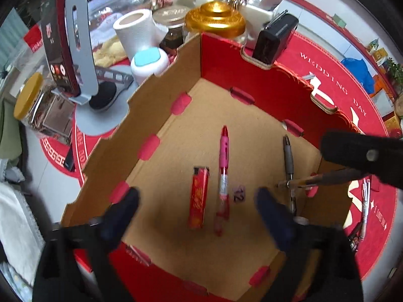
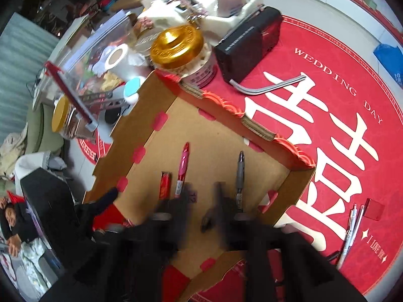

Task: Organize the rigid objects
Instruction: 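Move both tools back over the mat toward the remaining items, then close right tool on the red rectangular case while left tool approaches the black marker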

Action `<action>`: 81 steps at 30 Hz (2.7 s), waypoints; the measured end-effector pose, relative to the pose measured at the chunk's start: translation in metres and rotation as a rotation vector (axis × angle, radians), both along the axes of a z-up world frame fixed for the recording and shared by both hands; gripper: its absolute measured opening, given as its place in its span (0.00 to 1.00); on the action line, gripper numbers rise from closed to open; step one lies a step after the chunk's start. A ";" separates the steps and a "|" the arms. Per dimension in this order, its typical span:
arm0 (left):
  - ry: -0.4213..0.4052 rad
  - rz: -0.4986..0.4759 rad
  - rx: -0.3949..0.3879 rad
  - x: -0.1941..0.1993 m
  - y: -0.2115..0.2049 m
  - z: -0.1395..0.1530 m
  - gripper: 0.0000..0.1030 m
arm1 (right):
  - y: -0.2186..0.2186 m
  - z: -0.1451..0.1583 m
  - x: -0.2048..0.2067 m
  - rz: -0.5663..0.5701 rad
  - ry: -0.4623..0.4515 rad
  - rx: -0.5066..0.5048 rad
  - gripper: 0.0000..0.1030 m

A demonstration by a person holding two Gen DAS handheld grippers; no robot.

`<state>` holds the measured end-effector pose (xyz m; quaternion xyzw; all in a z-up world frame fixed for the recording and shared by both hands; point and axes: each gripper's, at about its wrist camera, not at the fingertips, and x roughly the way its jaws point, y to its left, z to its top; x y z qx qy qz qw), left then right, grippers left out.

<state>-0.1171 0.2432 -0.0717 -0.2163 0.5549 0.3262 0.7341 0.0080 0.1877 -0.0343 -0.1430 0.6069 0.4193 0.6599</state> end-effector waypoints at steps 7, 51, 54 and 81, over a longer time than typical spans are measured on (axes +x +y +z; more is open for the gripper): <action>-0.004 -0.038 -0.033 0.002 0.001 -0.021 1.00 | -0.034 0.015 0.010 -0.084 -0.015 0.067 0.96; 0.120 -0.590 -0.041 0.168 -0.238 -0.131 1.00 | -0.330 -0.088 0.107 -0.433 0.069 -0.249 0.96; 0.099 -0.592 -0.017 0.185 -0.236 -0.132 1.00 | -0.317 -0.085 0.126 -0.389 -0.003 -0.248 0.96; -0.036 -0.749 -0.082 0.179 -0.209 -0.129 1.00 | -0.216 -0.109 0.170 0.253 -0.132 -0.333 0.35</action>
